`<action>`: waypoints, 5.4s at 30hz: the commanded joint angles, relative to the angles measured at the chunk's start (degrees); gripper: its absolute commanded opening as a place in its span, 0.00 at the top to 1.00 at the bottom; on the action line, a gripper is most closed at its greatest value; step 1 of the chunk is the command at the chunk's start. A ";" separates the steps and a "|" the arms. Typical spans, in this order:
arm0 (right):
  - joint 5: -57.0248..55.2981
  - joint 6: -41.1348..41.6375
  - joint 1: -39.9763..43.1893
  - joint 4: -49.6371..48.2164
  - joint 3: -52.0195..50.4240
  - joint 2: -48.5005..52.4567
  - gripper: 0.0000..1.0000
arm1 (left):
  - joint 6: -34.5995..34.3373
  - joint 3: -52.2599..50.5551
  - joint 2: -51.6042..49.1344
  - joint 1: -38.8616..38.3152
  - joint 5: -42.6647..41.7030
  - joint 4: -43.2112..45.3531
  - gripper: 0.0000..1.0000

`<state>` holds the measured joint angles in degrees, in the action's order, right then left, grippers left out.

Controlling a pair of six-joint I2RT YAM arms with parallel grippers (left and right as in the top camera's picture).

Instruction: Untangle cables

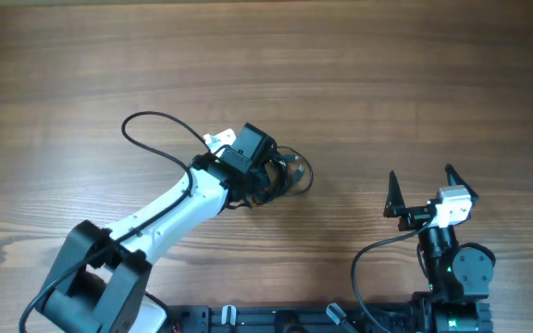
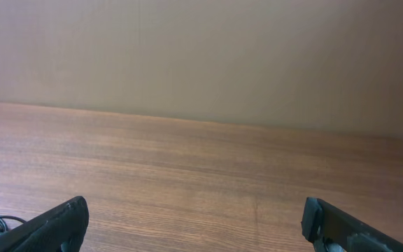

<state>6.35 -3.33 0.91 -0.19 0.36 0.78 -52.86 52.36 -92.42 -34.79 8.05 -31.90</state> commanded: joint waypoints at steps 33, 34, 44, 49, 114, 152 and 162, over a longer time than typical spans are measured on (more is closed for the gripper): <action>0.04 -0.76 -0.35 -0.20 -0.07 -0.57 0.00 | -9.55 -0.81 -8.11 -0.61 4.70 3.04 0.96; 0.04 -0.81 -0.35 -0.20 -0.07 -0.57 0.00 | -9.53 -0.81 -8.09 -0.48 4.72 3.04 0.96; 0.04 -0.79 -0.35 -0.20 -0.07 -0.57 0.00 | -8.83 1.95 10.78 5.07 5.31 -11.30 0.96; 0.04 -0.79 -0.35 -0.20 -0.07 -0.57 0.00 | 0.68 1.95 24.35 2.97 5.42 -14.67 0.96; 39.10 58.64 -17.25 -36.65 -0.07 50.45 0.00 | 40.50 1.88 23.23 2.64 -8.50 -10.12 0.96; 25.40 77.48 -17.25 -36.24 -0.07 50.45 0.96 | 4.28 1.88 21.33 -9.22 -14.29 -3.17 0.00; 17.84 77.50 -17.25 -42.66 -0.07 50.45 0.96 | -7.78 1.88 21.20 -9.31 -26.67 -1.09 0.00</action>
<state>29.19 73.52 -16.40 -41.06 0.34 51.16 -52.73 53.39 -71.31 -44.07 -15.84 -33.17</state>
